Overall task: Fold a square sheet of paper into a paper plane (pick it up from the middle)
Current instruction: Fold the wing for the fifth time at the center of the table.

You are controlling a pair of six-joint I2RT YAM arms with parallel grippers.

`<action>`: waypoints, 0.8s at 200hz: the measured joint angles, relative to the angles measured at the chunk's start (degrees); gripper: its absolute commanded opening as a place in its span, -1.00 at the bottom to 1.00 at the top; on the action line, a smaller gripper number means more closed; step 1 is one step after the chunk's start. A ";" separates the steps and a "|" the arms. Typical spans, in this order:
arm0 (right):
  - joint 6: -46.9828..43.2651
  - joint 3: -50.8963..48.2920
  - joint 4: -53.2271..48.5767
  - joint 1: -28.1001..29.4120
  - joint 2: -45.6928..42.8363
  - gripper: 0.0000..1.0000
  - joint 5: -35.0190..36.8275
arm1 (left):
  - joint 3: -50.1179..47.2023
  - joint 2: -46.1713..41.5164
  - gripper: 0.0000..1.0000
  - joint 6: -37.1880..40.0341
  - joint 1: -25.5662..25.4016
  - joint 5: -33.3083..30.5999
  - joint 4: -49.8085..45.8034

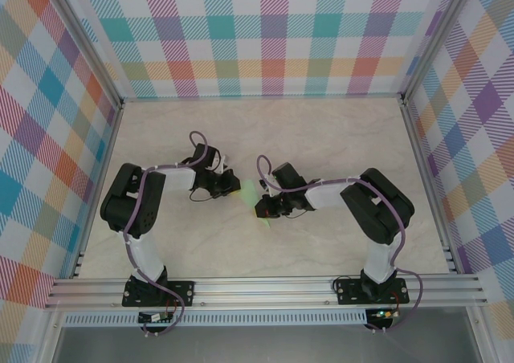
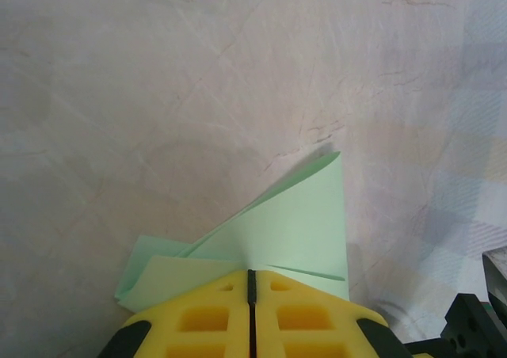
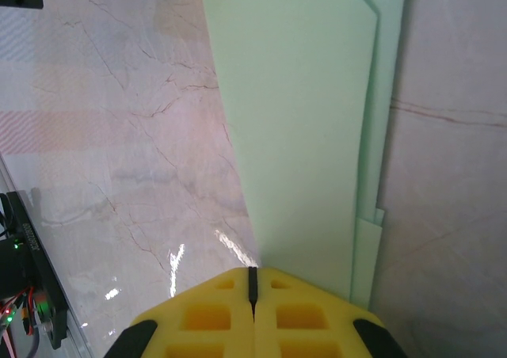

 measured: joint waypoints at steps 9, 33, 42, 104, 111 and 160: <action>0.04 0.02 -0.48 -0.02 -0.42 -0.93 0.20 | 0.52 0.00 -0.85 0.24 0.26 -1.01 -0.74; 0.26 0.28 -3.04 -0.11 -1.33 -0.89 0.26 | 2.32 0.00 -0.83 1.27 1.09 -4.85 -2.73; 0.28 0.50 -4.81 -0.11 -1.75 -0.86 0.22 | 3.13 0.00 -0.81 1.53 1.44 -6.71 -3.63; 2.64 4.79 -12.09 -0.11 -9.16 -0.02 4.02 | 6.29 -5.64 -0.48 0.81 2.23 -15.08 -12.20; 2.89 4.85 -12.46 -0.11 -11.32 0.08 5.35 | 6.58 -6.80 -0.44 0.55 1.97 -16.11 -13.51; 4.94 2.51 -15.98 -0.63 -23.39 0.72 20.31 | 7.45 -12.66 -0.20 -3.72 -4.39 -24.61 -22.58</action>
